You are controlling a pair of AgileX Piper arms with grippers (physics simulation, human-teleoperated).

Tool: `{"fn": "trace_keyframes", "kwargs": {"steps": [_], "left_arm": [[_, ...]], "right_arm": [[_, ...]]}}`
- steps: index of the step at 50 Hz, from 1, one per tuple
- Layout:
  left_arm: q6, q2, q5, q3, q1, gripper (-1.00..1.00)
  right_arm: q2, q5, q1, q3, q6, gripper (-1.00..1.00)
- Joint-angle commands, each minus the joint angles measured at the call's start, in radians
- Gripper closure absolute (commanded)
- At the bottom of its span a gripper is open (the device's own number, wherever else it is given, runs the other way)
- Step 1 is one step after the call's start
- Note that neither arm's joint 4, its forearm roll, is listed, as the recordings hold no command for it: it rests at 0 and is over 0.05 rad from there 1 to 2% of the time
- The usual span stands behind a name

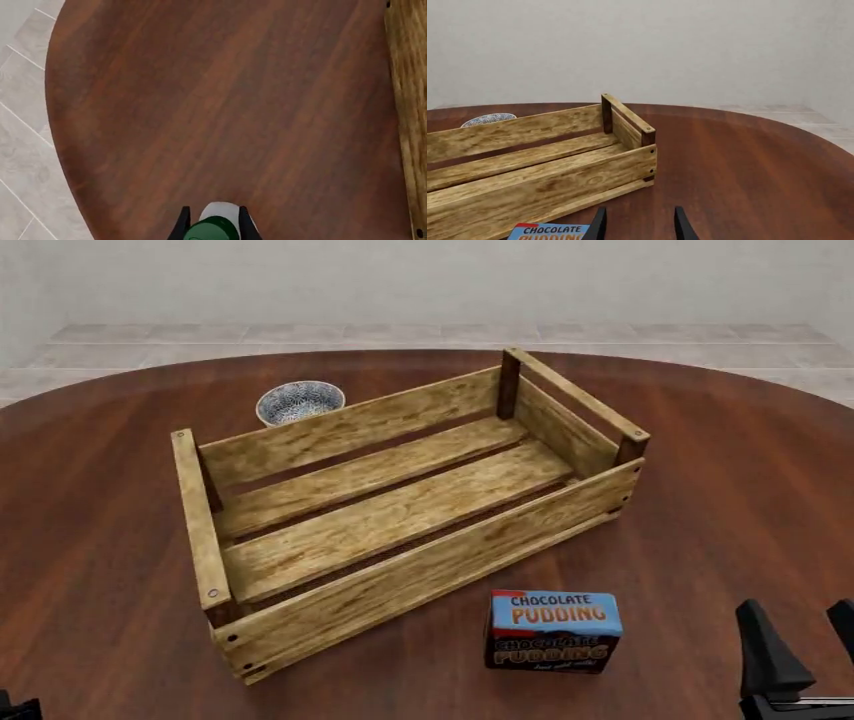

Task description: Pick up the salad dressing and put it in the tray.

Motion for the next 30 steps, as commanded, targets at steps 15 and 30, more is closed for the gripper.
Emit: {"fn": "trace_keyframes", "kwargs": {"steps": [15, 30], "left_arm": [[-0.036, -0.221, 0.288, -0.163, -0.056, 1.00], [-0.056, -0.291, 0.429, -0.327, -0.129, 1.00]], "right_arm": [[0.000, 0.000, 0.000, 0.000, 0.000, -1.00], [0.000, 0.000, 0.000, 0.000, 0.000, -1.00]]}}
